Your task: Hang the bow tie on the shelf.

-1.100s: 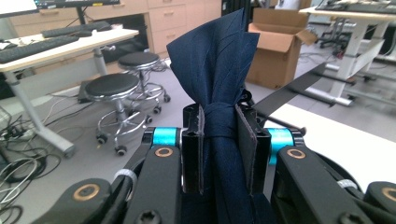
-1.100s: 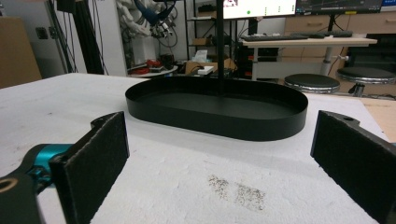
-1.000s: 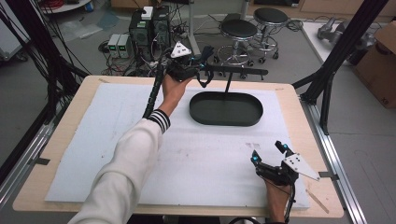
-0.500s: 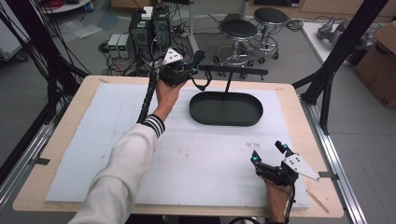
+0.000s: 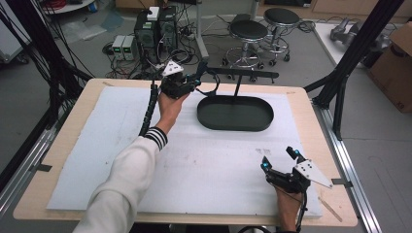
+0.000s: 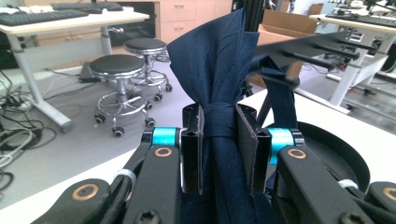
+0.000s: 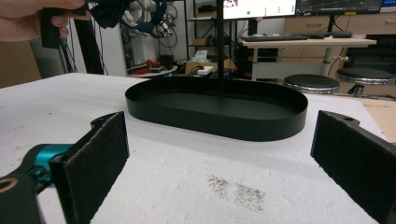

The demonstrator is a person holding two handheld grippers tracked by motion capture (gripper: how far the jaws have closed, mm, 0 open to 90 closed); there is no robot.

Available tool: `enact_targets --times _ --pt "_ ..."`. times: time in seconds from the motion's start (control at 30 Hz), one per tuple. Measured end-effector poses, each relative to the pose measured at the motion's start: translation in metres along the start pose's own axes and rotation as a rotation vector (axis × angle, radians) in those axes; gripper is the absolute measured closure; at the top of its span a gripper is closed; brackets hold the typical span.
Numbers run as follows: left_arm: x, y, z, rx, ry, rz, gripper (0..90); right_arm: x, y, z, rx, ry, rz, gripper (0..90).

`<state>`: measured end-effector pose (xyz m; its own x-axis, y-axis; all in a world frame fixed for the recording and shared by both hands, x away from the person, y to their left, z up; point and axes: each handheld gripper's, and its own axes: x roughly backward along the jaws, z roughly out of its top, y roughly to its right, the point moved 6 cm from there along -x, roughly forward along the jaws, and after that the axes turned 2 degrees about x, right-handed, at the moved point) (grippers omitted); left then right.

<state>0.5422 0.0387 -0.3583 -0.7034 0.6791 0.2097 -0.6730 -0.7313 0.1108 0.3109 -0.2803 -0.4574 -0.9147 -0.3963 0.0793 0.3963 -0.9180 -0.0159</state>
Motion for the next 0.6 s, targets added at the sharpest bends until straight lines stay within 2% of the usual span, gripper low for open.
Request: enact_targets --times 0.33,0.6 --pt "0.0003 0.0033 -0.0064 0.052 0.016 -0.046 70.5 0.0 -0.0001 0.0 0.0 0.0 0.001 3.3" --pt "0.0022 0.003 -0.0053 0.08 0.022 -0.075 61.6 0.0007 0.0 0.0 -0.008 0.004 0.003 3.2"
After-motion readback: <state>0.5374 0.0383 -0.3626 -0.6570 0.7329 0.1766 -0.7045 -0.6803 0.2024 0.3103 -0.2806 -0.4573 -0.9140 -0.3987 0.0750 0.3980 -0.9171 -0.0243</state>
